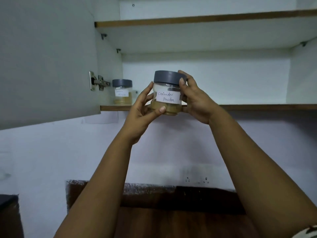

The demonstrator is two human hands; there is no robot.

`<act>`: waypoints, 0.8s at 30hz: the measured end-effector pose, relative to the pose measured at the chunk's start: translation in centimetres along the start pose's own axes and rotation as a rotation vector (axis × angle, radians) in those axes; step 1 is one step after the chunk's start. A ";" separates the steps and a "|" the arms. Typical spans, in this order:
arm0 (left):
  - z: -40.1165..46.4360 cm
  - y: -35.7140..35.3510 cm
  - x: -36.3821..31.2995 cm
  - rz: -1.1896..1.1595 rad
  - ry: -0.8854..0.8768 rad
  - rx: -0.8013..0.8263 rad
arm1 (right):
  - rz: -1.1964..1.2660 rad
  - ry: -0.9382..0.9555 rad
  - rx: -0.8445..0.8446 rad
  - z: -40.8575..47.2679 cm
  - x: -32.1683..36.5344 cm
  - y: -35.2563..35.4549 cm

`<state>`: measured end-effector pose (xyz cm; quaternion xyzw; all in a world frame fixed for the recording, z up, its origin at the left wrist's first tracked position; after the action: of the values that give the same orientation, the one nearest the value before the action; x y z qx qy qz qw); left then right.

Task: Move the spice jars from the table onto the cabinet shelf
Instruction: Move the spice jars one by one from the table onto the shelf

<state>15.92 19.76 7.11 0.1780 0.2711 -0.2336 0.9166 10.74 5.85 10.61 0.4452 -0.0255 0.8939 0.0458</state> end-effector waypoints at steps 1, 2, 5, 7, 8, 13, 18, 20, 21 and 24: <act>1.0 0.4 -0.1 0.019 -0.002 -0.008 | 0.006 0.001 0.018 1.1 0.5 0.0; 1.9 0.7 -0.2 0.034 0.000 -0.016 | 0.020 0.000 0.038 2.1 0.9 -0.1; 4.2 1.9 0.5 0.065 0.020 -0.046 | 0.066 -0.004 0.062 5.1 1.1 -0.1; 5.4 2.5 1.6 0.110 0.055 -0.050 | 0.066 -0.030 0.052 6.8 0.4 0.1; 5.8 2.8 2.4 0.138 0.078 -0.047 | 0.048 -0.053 0.039 7.6 -0.2 0.2; 7.0 5.0 4.4 0.804 0.025 -0.095 | -0.214 -0.148 0.005 10.6 -3.7 0.4; 4.8 8.3 5.6 1.318 -0.131 -0.419 | -0.460 -0.207 0.034 13.8 -5.2 -0.9; 3.8 9.0 6.3 1.363 -0.249 -0.470 | -0.427 -0.254 0.024 15.1 -6.1 -1.2; 3.7 9.3 6.6 1.374 -0.294 -0.473 | -0.396 -0.287 0.020 15.6 -6.6 -1.3; 4.3 9.7 7.0 1.398 -0.352 -0.494 | -0.400 -0.358 0.006 17.6 -7.7 -1.0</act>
<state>28.06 23.52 8.39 0.0581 -0.0105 0.4436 0.8943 29.44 4.92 15.02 0.5925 0.0576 0.7742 0.2149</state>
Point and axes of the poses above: each hand's wrist, its own z-axis towards the middle knuckle, its own y-axis out of the back of the hand, x = y × z, the point moved 10 cm from there along z, towards the middle knuckle, and after that the axes turned 10 degrees about z, right-handed, at the moved point
